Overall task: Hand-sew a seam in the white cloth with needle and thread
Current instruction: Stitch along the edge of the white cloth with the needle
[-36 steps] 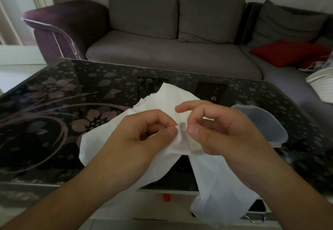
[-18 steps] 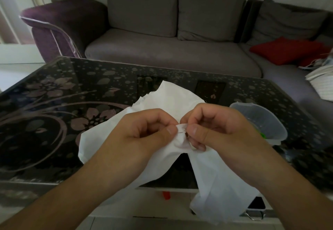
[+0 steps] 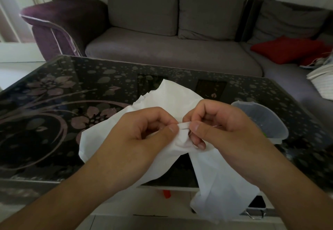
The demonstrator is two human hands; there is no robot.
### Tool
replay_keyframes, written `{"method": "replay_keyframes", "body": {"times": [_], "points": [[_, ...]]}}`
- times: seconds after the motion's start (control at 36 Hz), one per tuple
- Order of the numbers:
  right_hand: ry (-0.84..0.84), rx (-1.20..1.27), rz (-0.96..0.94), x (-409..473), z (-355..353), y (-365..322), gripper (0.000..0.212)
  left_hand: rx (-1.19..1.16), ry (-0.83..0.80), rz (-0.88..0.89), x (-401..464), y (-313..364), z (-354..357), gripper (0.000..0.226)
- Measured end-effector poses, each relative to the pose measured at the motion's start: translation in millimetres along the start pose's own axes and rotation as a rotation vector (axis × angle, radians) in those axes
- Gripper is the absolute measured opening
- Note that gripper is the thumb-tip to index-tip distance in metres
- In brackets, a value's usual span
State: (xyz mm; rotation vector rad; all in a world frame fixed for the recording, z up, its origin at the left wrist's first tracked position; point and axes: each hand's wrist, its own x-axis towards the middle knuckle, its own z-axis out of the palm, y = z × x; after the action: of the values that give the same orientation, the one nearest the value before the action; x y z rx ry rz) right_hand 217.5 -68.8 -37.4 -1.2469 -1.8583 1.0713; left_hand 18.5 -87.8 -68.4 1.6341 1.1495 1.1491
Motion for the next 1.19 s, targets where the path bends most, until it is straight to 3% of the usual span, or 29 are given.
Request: {"method": "replay_keyframes", "body": {"times": [0.44,1.19], "points": [[0.033,-0.08,0.025,-1.2,3.3,0.2,0.014,0.116,0.016,0.018,-1.3,-0.6,1.4,0.013],[0.029,-0.066,0.013,-1.2,4.2,1.0,0.013,0.12,0.015,0.03,-2.0,-1.3,1.3,0.014]]}}
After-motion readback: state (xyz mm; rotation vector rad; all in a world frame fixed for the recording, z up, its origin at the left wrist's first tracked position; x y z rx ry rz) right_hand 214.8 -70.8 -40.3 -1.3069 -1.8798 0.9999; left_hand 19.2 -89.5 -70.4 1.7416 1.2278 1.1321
